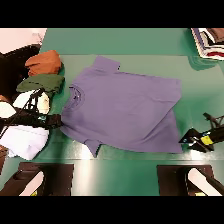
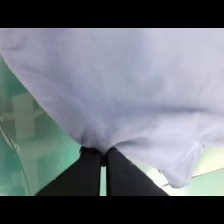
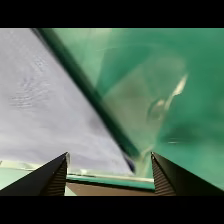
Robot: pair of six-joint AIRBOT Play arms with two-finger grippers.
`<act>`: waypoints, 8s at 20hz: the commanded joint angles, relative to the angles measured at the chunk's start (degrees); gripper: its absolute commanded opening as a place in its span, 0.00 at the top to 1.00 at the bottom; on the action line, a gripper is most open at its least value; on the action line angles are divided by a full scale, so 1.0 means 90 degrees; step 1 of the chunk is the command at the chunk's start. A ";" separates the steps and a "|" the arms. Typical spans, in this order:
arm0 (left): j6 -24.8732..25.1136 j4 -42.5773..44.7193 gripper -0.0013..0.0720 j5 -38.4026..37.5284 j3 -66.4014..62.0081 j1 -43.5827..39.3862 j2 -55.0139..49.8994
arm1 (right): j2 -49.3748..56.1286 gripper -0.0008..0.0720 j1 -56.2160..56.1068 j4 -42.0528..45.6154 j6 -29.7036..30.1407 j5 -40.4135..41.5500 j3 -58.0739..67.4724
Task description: Fold the shirts.
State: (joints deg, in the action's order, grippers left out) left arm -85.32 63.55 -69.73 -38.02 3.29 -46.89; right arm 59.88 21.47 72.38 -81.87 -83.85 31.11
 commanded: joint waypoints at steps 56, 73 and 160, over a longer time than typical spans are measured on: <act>0.0364 -0.0044 0.95 0.1392 -0.6887 -0.0041 -0.5634 | 0.5102 0.97 -0.2259 0.0260 -0.0517 0.0529 0.9287; -0.0036 0.1547 0.32 -0.0651 -0.4590 -0.0372 -0.4486 | 0.3203 0.42 -0.1790 -0.0250 -0.0153 -0.0267 0.5974; 0.0486 -0.0510 0.94 0.0386 -0.4078 -0.0384 -0.3653 | 0.3062 0.17 0.0036 -0.1965 0.1086 0.0272 0.4068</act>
State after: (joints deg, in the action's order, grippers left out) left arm -80.93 62.57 -64.49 -74.04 0.01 -80.12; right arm 87.88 15.86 60.60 -76.44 -81.28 72.95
